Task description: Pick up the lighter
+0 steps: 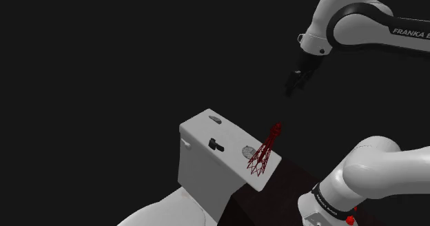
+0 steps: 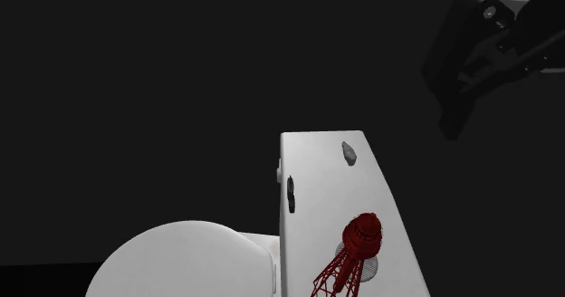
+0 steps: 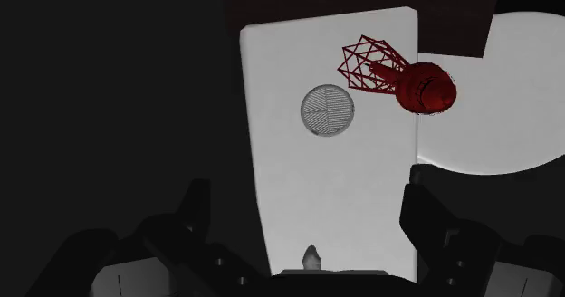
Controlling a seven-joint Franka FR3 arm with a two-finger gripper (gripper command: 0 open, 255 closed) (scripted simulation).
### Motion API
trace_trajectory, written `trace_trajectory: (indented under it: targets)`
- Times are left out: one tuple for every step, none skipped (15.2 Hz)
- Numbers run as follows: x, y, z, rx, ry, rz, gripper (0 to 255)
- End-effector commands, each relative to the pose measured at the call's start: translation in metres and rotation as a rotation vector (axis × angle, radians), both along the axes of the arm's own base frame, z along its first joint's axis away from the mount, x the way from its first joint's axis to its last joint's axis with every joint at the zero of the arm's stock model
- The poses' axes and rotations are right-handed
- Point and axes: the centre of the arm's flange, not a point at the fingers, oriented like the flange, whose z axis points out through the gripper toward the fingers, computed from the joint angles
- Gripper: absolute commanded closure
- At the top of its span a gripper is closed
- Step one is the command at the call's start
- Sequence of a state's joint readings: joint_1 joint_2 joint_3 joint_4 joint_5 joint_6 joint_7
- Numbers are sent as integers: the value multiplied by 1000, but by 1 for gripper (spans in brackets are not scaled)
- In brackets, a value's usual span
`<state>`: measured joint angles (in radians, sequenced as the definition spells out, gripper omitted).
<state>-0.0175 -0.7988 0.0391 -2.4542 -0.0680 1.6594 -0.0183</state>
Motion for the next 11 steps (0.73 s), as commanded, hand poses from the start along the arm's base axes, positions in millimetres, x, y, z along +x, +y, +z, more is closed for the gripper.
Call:
trace_trajectory:
  targets:
    - [0,0,0,0,0,0,0]
    - [6,5,-11,2,4,6,0]
    - [12,10,-21,4,7,11,0]
    - [18,15,-32,6,11,17,0]
    - [24,21,-42,8,14,22,0]
    - [30,26,-53,10,18,28,0]
    - [35,31,-64,13,21,33,0]
    - [41,37,-74,15,25,39,0]
    - [47,42,-85,17,28,44,0]
    - [52,48,-96,19,32,50,0]
    - [58,54,-107,21,36,55,0]
